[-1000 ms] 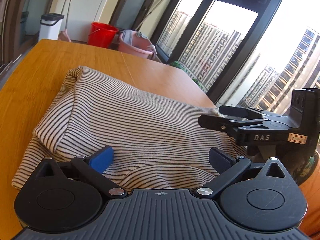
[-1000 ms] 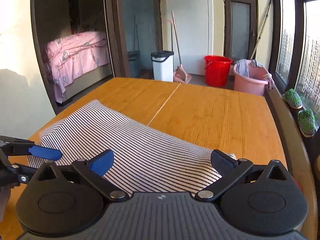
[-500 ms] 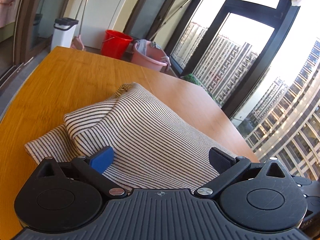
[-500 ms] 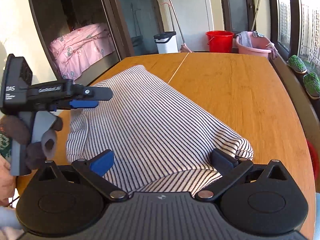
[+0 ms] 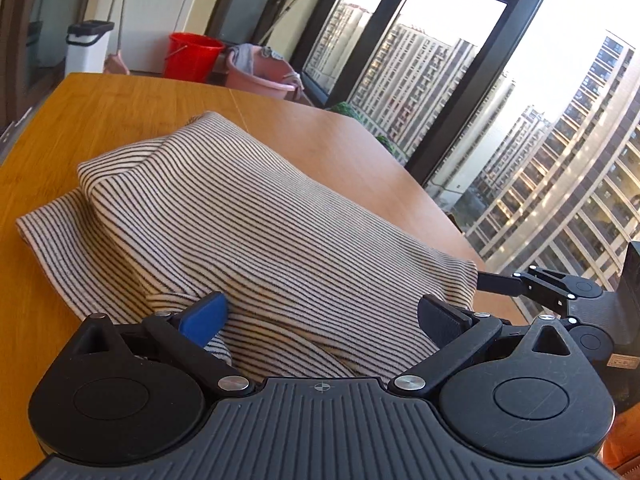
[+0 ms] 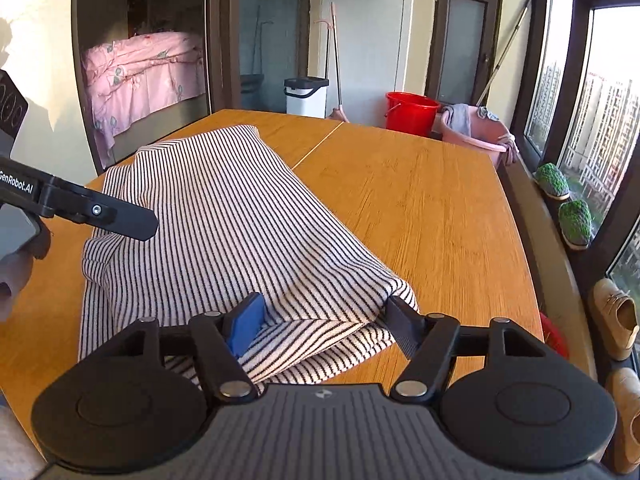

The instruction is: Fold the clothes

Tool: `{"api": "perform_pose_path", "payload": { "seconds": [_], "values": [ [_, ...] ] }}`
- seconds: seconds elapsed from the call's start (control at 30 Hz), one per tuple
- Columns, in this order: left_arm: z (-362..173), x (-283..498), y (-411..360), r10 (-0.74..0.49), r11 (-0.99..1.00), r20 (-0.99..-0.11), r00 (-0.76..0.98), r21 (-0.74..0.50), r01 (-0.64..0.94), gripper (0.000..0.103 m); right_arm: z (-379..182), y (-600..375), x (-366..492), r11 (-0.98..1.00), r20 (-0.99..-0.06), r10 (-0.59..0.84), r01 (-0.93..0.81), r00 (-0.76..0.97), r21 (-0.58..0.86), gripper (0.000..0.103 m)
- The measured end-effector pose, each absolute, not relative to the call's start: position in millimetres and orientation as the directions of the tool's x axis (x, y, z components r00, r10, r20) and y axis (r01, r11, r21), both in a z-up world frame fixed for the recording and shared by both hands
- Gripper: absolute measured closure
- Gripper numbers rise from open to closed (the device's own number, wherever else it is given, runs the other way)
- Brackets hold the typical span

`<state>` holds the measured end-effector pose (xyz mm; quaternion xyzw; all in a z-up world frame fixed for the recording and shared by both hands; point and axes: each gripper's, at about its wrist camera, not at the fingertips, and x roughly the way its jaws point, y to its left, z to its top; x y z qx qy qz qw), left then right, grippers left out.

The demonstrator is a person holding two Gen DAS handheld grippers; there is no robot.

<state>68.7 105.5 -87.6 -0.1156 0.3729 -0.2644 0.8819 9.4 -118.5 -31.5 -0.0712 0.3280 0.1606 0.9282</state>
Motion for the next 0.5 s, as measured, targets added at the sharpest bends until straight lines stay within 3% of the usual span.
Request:
{"api": "perform_pose_path", "payload": {
  "seconds": [0.2, 0.4, 0.47, 0.5],
  "values": [
    [-89.0, 67.1, 100.0, -0.534, 0.845, -0.602, 0.593, -0.353, 0.402, 0.0, -37.0, -127.9, 7.6, 0.951, -0.624, 0.26, -0.306, 0.737, 0.036, 0.021],
    [-88.0, 68.0, 98.9, -0.533, 0.845, -0.603, 0.594, -0.346, 0.408, 0.0, -35.2, -124.4, 6.0, 0.947, -0.61, 0.254, -0.321, 0.75, -0.001, 0.02],
    [-86.5, 69.2, 97.0, -0.531, 0.846, -0.603, 0.595, -0.34, 0.41, 0.0, -28.3, -116.3, 2.4, 0.934, -0.59, 0.253, -0.353, 0.767, -0.059, 0.028],
    [-86.5, 69.0, 97.4, -0.53, 0.847, -0.603, 0.596, -0.338, 0.411, 0.0, -24.6, -113.5, 1.9, 0.931, -0.58, 0.252, -0.358, 0.775, -0.074, 0.037]
  ]
}}
